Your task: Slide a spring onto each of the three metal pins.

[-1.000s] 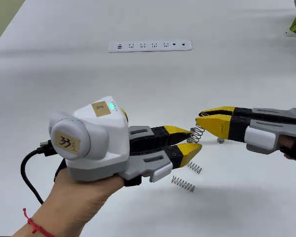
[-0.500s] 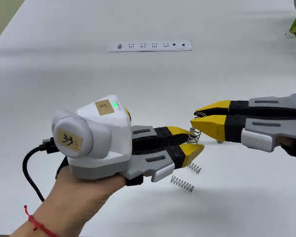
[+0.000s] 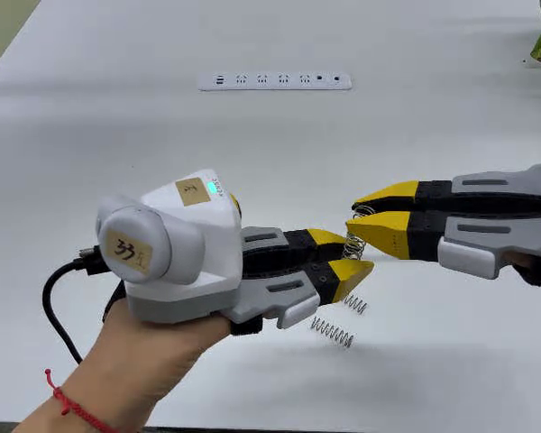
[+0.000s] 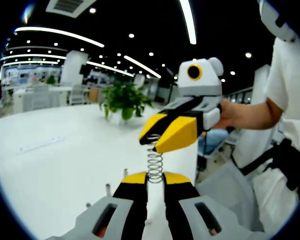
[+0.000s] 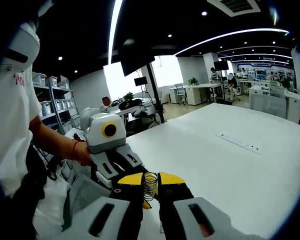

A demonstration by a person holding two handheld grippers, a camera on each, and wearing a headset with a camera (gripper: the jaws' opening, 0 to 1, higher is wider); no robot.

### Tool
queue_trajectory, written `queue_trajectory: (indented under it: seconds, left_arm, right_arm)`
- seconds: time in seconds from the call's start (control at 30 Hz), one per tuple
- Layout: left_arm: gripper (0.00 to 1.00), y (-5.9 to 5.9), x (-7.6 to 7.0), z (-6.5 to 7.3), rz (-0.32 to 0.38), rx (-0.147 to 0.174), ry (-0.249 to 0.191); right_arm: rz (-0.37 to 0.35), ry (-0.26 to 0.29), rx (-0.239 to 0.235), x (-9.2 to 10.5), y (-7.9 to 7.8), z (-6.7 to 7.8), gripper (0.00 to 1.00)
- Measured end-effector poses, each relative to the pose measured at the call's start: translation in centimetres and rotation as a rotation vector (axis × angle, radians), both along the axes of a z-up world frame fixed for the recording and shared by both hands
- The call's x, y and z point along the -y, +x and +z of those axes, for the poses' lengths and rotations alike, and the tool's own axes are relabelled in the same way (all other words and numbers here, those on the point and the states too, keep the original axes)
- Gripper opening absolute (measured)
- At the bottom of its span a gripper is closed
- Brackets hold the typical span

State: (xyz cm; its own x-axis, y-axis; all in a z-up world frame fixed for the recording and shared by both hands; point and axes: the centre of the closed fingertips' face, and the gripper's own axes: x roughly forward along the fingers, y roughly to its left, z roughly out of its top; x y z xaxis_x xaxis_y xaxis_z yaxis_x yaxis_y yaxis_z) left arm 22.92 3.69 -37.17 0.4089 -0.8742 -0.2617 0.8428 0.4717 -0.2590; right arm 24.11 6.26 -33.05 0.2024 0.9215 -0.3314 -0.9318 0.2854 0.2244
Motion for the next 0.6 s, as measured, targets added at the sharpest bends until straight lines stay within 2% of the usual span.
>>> queue_trajectory:
  seconds: [0.27, 0.47, 0.6]
  left_arm:
    - [0.11, -0.13, -0.03, -0.14, -0.006, 0.012, 0.004]
    - [0.1, -0.28, -0.02, -0.27, -0.011, 0.01, 0.004]
    - [0.1, -0.38, 0.04, -0.32, -0.018, 0.013, 0.006]
  right_arm:
    - [0.016, -0.03, 0.024, -0.02, -0.25, -0.16, 0.12]
    - [0.042, -0.045, 0.024, -0.21, -0.56, -0.13, 0.15]
    - [0.104, -0.1, 0.051, -0.09, -1.01, -0.28, 0.21]
